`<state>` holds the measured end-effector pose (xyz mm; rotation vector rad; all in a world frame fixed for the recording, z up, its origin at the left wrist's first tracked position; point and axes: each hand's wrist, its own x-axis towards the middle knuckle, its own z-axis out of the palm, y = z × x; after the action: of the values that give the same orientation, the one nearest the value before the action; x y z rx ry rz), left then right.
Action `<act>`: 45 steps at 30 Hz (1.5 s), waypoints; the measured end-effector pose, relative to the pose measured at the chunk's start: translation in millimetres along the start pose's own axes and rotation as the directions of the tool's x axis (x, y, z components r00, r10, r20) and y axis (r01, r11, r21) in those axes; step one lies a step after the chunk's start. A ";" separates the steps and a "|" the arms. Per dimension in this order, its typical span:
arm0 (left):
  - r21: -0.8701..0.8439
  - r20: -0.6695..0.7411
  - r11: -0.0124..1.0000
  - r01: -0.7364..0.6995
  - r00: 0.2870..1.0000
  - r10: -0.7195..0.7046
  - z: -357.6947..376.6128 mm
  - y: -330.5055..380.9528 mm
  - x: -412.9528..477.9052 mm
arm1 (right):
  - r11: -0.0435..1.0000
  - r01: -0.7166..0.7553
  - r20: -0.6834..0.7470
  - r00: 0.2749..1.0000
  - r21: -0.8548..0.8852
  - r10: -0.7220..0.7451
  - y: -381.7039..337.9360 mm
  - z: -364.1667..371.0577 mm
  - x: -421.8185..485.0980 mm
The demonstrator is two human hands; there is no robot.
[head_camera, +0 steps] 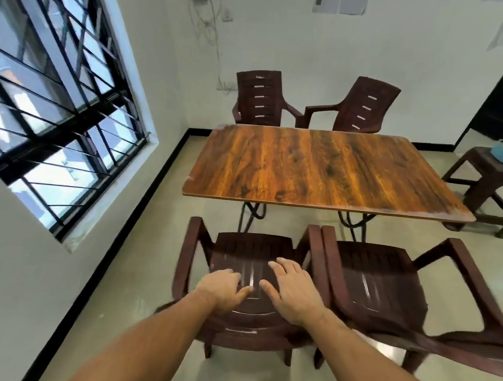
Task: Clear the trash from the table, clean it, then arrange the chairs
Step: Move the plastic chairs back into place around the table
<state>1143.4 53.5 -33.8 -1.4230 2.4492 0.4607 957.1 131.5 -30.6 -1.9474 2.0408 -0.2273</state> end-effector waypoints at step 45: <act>0.262 0.467 0.574 -0.776 0.622 0.628 -185.9 -461.4 489.9 | 0.777 -0.628 0.145 0.773 0.034 0.618 -262.1 135.3 589.4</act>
<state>1297.7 -622.5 -115.6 -0.0826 2.5143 0.2196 1232.7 -457.1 -139.5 -1.0978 2.4095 -0.0254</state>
